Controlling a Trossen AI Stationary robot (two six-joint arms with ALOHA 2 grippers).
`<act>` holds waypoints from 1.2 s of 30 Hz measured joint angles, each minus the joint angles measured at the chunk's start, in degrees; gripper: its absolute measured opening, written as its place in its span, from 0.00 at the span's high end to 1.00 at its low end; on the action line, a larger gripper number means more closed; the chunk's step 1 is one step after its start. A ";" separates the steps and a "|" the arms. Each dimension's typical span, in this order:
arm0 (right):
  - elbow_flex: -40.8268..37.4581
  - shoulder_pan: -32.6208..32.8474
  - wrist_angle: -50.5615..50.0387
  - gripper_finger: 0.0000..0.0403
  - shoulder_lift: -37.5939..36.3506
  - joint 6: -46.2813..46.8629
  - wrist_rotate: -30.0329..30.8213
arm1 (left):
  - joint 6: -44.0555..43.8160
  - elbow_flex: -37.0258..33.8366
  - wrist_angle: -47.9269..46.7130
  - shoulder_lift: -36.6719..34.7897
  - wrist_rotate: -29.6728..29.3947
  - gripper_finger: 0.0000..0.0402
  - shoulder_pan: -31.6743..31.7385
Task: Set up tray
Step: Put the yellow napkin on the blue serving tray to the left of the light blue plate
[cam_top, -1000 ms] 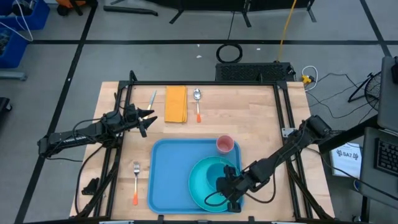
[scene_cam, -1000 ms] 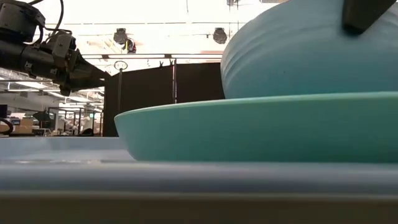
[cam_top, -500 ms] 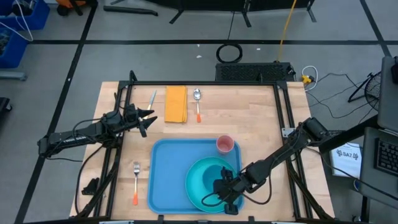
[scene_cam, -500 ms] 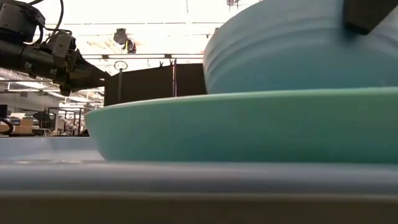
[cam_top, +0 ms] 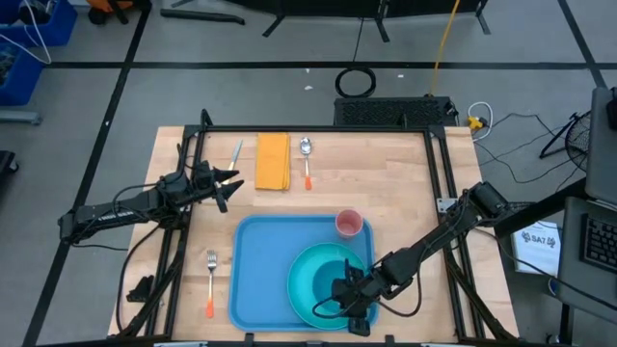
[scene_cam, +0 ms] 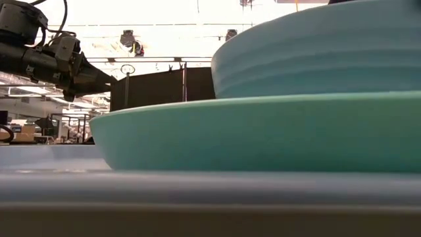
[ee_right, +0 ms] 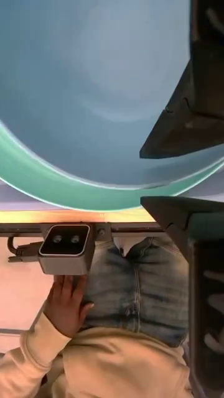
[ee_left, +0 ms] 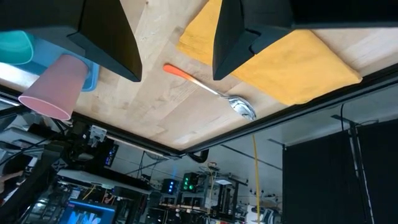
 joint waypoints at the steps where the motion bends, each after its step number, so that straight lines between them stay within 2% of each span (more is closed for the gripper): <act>1: 0.00 0.00 0.00 0.73 0.00 -0.01 0.00 | 0.00 0.00 0.00 0.01 0.01 0.50 0.00; 6: 0.00 -0.68 -0.39 0.71 -1.49 -1.18 0.09 | 0.00 0.00 0.00 0.01 0.00 0.50 0.00; 11: 0.00 -1.16 -0.36 0.71 -7.18 -4.45 2.31 | 0.00 0.00 0.00 0.01 0.00 0.50 0.00; 15: 0.00 -1.11 -2.67 0.71 -15.24 -12.67 7.71 | 0.00 0.00 0.00 0.00 0.00 0.50 0.00; 18: -1.67 0.02 -6.37 0.72 -23.08 -20.11 16.92 | 0.00 0.00 0.00 -0.01 0.02 0.50 0.00; 23: -17.66 2.50 -5.77 0.72 -42.81 -24.02 39.31 | 0.00 0.00 0.00 0.01 0.02 0.50 0.00; 25: -27.19 2.49 -1.42 0.72 -52.36 -23.64 47.61 | 0.00 0.00 0.01 0.01 0.02 0.50 0.00; 27: -36.89 1.94 5.20 0.72 -61.90 -25.97 52.40 | 0.00 0.00 0.00 -0.01 0.02 0.50 0.00; 29: -45.50 0.21 12.66 0.72 -70.49 -30.13 52.46 | 0.00 0.00 0.00 0.01 0.02 0.50 0.00; 32: -55.92 -3.30 21.73 0.72 -82.06 -37.11 49.29 | 0.00 0.00 0.00 0.00 0.00 0.50 0.00; 36: -63.71 -8.10 27.19 0.72 -93.84 -44.17 45.00 | 0.00 0.00 0.00 0.01 0.00 0.50 0.00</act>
